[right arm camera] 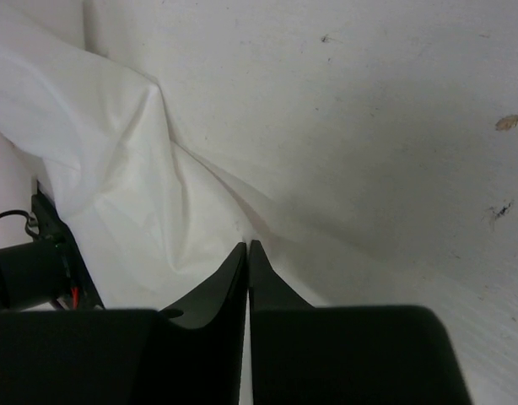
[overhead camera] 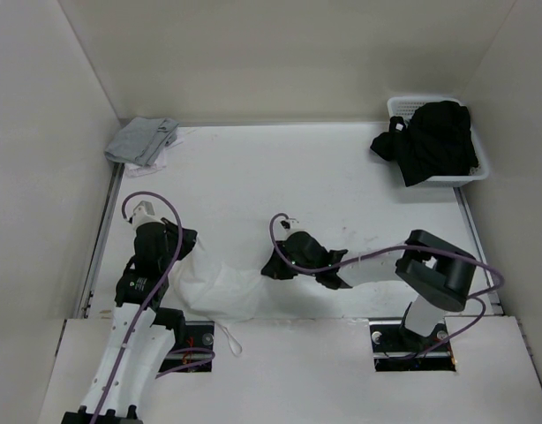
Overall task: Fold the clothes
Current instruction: Fold the tank top
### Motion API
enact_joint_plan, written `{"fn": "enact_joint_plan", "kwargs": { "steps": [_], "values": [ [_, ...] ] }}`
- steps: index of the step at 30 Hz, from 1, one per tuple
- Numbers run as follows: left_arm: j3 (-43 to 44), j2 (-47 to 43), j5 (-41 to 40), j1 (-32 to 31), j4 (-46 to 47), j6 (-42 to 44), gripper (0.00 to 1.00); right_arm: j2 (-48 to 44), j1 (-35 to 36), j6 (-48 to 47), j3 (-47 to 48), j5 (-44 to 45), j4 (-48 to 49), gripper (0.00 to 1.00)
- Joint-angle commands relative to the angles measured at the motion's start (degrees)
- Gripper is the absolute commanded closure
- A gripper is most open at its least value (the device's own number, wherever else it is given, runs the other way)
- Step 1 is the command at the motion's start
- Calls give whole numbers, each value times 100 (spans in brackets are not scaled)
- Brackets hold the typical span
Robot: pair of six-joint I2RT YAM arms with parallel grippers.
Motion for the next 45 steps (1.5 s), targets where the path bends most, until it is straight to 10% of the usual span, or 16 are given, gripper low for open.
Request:
{"fn": "enact_joint_plan", "kwargs": {
  "steps": [1,14,28,32,37,45],
  "values": [
    [94,-134,48,48,238,88,98,-754,-3,125,-201,119,222,97],
    [1825,-1232,-180,-320,-508,140,98,-6061,1656,2,-256,2850,-4038,98],
    [2786,-2235,73,-207,-2416,316,98,-6566,5428,950,1160,5884,-5982,97],
    [1943,-2323,259,-154,-2373,141,98,-6653,4509,1180,652,5334,-5905,98],
    [967,-2069,233,-233,-1707,-61,98,-6285,1743,215,-402,2797,-4423,99],
    [-282,-15,66,-374,1191,-492,98,-4152,-1774,-1061,-712,499,-2145,98]
  ]
}}
